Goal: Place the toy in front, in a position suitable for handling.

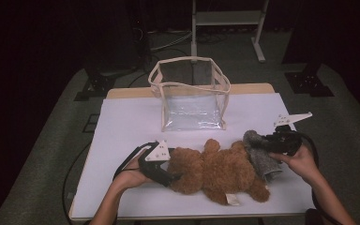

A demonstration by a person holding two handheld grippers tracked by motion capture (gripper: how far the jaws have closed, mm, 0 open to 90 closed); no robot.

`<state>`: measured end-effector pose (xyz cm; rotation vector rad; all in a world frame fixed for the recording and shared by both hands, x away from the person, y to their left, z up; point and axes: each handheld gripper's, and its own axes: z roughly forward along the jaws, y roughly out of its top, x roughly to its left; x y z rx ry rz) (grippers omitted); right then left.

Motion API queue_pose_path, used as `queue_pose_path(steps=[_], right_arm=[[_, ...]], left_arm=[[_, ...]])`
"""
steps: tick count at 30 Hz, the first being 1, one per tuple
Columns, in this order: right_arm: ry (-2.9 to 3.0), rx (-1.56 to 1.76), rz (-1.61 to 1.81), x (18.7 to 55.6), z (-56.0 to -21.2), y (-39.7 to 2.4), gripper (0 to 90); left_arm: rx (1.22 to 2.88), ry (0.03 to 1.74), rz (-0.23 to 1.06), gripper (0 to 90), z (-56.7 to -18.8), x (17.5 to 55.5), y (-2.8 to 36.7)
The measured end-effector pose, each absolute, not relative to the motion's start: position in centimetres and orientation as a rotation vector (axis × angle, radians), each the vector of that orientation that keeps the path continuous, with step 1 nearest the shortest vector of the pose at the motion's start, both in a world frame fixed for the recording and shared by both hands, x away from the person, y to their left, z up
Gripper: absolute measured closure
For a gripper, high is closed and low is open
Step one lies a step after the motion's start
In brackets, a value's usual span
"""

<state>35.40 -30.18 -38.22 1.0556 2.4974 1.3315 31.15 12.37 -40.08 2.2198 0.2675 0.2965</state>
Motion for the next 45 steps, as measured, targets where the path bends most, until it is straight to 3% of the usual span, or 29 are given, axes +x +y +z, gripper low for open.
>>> queue_pose_path(steps=[9, 17, 35, 40, 45], right_arm=[[2.572, 0.973, 1.327, 36.3, -39.0, -27.1, 67.6], [2.531, 1.106, 1.332, 37.4, -40.9, -29.2, 67.7], [2.624, 0.946, 1.373, 37.6, -38.1, -25.6, 67.7], [2.7, 0.776, 1.381, 36.9, -35.5, -22.4, 67.7], [2.766, 0.679, 1.291, 37.4, -35.5, -18.9, 67.6]], left_arm=[[2.225, 0.269, 0.302, 15.2, -40.0, 31.0, 12.4], [2.233, 0.266, 0.305, 15.1, -39.9, 31.1, 12.4], [2.232, 0.262, 0.302, 15.1, -40.0, 31.1, 12.2], [2.244, 0.25, 0.319, 15.1, -39.9, 31.0, 12.1], [2.25, 0.245, 0.326, 15.2, -39.8, 30.8, 12.0]])
